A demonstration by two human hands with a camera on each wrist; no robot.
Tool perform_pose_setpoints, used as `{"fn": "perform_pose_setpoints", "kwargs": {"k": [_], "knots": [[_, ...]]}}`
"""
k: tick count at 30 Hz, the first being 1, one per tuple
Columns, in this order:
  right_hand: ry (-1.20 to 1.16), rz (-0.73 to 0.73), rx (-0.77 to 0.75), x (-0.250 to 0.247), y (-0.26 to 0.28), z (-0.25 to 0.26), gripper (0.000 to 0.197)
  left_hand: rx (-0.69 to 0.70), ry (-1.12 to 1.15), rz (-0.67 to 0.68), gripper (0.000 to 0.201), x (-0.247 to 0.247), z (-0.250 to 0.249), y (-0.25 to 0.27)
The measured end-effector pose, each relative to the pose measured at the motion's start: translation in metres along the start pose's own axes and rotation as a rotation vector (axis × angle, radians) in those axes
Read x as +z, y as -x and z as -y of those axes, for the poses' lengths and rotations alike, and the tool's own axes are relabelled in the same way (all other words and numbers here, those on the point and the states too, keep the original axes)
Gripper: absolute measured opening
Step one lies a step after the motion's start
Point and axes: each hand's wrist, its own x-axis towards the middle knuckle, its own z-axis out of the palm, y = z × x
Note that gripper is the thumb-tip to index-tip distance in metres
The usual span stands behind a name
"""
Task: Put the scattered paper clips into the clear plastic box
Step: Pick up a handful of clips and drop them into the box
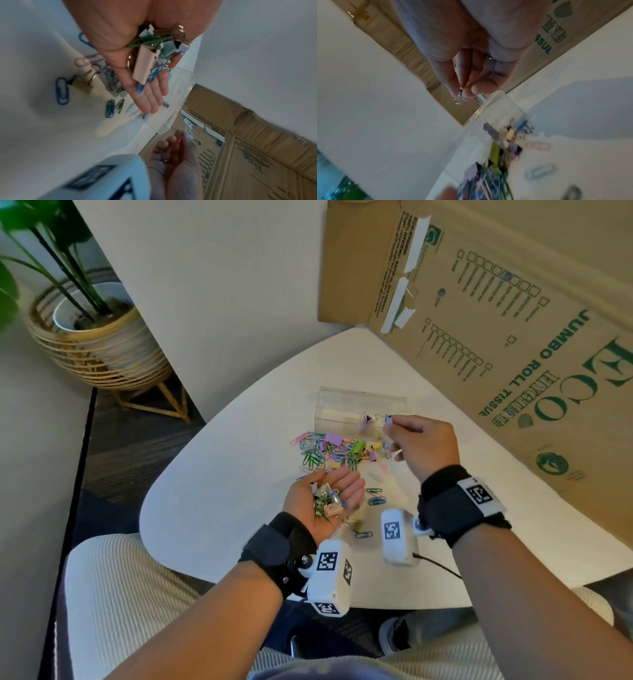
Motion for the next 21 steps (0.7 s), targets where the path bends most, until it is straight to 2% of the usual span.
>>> {"fn": "perform_pose_setpoints", "kwargs": {"k": [3, 7, 8, 14, 17, 21], "knots": [[0.008, -0.048, 0.002, -0.004, -0.024, 0.008, 0.016, -0.011, 0.006, -0.012, 0.045, -0.001, 0.001, -0.001], [0.191, 0.046, 0.012, -0.009, -0.041, 0.006, 0.053, 0.001, 0.004, 0.026, 0.042, 0.003, -0.002, 0.002], [0.231, 0.069, 0.01, -0.01, -0.039, 0.003, 0.056, 0.007, 0.004, 0.029, 0.042, 0.003, -0.004, 0.002], [0.234, 0.185, -0.053, -0.008, 0.007, -0.013, 0.016, 0.045, 0.042, -0.011, 0.042, 0.002, -0.012, -0.004], [0.24, 0.305, -0.117, 0.0, 0.031, -0.011, 0.015, 0.067, 0.077, 0.005, 0.041, 0.006, -0.012, -0.005], [0.31, 0.452, -0.278, 0.011, 0.053, -0.002, 0.02, 0.086, 0.078, 0.013, 0.039, 0.011, -0.016, -0.005]]}}
